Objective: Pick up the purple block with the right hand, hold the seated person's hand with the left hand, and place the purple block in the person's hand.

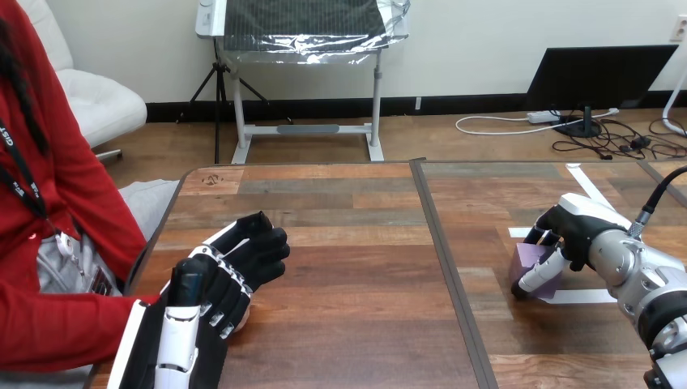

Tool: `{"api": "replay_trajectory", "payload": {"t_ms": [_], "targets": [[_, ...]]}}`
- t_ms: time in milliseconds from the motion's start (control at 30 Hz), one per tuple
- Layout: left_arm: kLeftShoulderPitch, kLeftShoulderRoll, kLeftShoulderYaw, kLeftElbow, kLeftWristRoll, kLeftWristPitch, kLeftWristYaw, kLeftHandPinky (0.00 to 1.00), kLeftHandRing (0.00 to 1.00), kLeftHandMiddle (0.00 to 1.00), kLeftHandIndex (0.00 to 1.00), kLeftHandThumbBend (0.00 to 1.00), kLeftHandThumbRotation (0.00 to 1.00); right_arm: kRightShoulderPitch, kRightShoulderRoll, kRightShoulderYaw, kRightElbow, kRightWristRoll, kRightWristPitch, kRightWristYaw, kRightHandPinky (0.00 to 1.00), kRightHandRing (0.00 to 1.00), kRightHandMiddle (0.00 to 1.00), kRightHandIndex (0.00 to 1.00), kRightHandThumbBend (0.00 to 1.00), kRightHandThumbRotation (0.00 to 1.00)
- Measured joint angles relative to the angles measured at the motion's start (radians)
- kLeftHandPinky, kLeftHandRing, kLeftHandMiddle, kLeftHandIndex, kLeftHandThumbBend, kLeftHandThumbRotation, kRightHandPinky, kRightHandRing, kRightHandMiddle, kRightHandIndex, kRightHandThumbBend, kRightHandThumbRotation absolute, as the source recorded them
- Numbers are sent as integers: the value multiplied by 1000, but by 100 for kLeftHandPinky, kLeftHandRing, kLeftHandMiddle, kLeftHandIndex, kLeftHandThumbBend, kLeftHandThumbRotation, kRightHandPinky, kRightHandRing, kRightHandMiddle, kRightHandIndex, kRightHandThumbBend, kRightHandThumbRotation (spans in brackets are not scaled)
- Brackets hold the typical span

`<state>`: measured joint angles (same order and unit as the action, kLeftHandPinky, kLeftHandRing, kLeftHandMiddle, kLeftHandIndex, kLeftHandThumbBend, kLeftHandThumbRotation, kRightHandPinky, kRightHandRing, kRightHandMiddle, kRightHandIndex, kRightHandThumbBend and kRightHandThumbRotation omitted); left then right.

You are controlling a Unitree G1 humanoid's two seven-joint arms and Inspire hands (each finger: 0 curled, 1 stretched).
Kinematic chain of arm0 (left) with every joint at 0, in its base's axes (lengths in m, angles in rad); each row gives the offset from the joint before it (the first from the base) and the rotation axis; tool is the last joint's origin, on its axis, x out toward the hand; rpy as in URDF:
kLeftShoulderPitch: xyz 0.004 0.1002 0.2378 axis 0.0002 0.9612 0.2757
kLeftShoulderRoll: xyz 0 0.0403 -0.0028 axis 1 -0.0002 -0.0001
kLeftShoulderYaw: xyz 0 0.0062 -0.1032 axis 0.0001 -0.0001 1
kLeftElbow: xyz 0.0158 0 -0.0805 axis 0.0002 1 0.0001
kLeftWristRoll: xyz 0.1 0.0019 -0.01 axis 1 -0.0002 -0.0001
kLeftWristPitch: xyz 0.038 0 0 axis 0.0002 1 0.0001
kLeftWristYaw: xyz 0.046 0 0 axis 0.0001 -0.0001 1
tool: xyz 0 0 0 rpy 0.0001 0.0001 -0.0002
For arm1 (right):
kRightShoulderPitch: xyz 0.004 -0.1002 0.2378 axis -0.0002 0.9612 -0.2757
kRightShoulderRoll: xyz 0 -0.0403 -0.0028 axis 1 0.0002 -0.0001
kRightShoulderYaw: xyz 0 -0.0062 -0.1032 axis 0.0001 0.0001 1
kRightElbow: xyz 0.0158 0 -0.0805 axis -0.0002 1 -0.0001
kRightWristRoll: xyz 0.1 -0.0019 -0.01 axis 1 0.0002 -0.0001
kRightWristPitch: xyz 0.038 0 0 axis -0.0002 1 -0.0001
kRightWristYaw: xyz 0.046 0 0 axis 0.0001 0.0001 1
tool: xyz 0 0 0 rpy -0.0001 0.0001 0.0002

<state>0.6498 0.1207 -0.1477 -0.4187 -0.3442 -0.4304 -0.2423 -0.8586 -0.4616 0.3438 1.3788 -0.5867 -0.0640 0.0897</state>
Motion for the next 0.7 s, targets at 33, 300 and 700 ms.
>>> {"api": "replay_trajectory", "payload": {"t_ms": [33,300,700], "targets": [[0,0,0,0,0,0,0,80,79,76,76,46,92,0,0,0,0,0,0,0,61,66,68,63,81,0],[0,0,1,0,-2,0,0,81,79,76,76,45,90,2,1,-1,0,1,6,-5,60,65,68,65,82,0],[0,0,2,0,-3,0,-2,81,79,76,76,44,89,7,3,-2,0,3,7,-6,58,63,67,65,83,0]]}}
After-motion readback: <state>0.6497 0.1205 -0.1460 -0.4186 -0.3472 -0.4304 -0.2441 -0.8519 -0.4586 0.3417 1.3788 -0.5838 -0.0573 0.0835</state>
